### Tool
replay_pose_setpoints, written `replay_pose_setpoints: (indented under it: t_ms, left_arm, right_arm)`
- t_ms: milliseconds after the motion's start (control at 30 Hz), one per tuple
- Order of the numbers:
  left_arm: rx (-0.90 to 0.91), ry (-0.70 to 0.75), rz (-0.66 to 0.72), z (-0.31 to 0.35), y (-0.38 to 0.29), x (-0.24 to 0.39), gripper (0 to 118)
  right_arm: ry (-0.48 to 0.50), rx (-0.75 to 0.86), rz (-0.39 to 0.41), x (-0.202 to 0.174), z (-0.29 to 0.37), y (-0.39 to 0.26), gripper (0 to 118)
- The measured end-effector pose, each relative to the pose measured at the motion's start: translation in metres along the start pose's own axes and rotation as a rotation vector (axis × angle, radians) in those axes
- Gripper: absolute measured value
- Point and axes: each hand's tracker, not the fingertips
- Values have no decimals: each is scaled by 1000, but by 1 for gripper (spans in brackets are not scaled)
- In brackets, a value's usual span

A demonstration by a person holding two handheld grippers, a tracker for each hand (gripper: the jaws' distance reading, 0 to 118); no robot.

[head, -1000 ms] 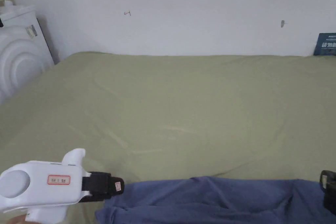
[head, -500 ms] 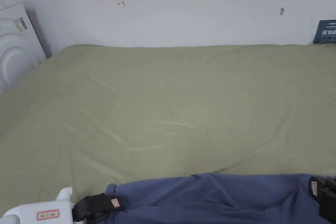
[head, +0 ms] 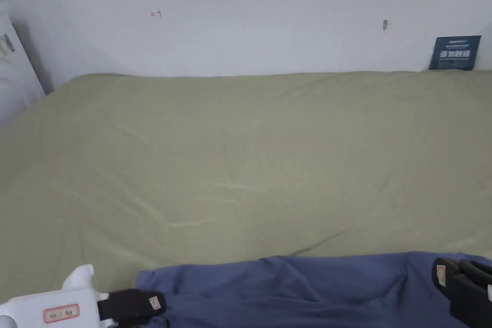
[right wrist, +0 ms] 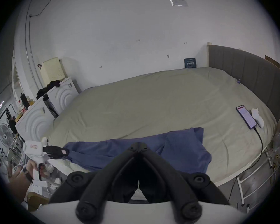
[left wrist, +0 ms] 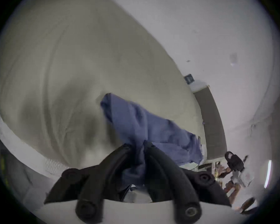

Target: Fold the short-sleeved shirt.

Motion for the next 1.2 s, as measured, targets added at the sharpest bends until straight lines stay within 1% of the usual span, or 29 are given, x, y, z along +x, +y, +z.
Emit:
replay_pose_setpoints:
  t_ms: [67, 167, 367, 433, 533, 600, 667, 700, 733, 767, 800, 867, 900, 967, 1000, 1033, 1067, 1100, 1133, 1200]
  left_arm:
    - [0, -77, -69, 6, 6, 32, 11]
    - [-9, -99, -214, -1, 11, 79, 11]
    - [-123, -188, -401, -51, -11, 180, 11]
    - [-168, -204, -441, -76, -22, 202, 11]
    - [-237, -233, -450, -111, -38, 225, 11]
    - [-270, -212, -459, -134, -45, 234, 11]
    - [-313, -159, -456, -154, -49, 236, 11]
    - [-330, -143, -446, -160, -50, 233, 18]
    - [-325, -134, -431, -163, -51, 229, 38]
    - [-327, -132, -411, -164, -51, 225, 66]
    - [-314, -133, -376, -162, -50, 220, 85]
    - [-283, -184, -292, -157, -43, 210, 85]
    - [-252, -188, -259, -154, -41, 206, 85]
    - [-209, -233, -222, -144, -38, 198, 81]
    - [-190, -246, -210, -144, -36, 194, 65]
    - [-180, -218, -220, -146, -36, 192, 39]
    - [-164, -186, -222, -151, -37, 192, 7]
    - [-139, -116, -233, -160, -39, 192, 0]
    - [-108, -74, -223, -169, -41, 188, 0]
    - [-144, -87, -193, -191, -47, 184, 0]
  right_arm:
    - [-25, 28, -6, 6, 9, 3, 1]
    - [-40, 54, -9, 12, 21, 7, 1]
    - [-68, 91, -20, 25, 36, 8, 1]
    - [-82, 90, -26, 29, 39, 6, 1]
    - [-101, 91, -39, 38, 43, 3, 1]
    - [-117, 92, -46, 43, 45, 1, 1]
    - [-119, 92, -50, 48, 48, 0, 1]
    - [-118, 94, -51, 50, 49, 0, 1]
    - [-117, 97, -50, 51, 50, -1, 1]
    - [-119, 103, -47, 52, 52, -1, 1]
    - [-120, 106, -46, 53, 52, -2, 1]
    - [-122, 108, -52, 55, 51, -2, 1]
    - [-122, 106, -57, 56, 49, -2, 1]
    - [-112, 92, -58, 55, 44, -4, 1]
    - [-110, 87, -54, 54, 43, -4, 1]
    - [-104, 82, -49, 52, 41, -6, 1]
    - [-92, 77, -46, 51, 41, -6, 1]
    - [-81, 72, -43, 49, 40, -7, 1]
    - [-76, 70, -42, 48, 40, -8, 1]
    - [-66, 74, -37, 44, 44, -10, 1]
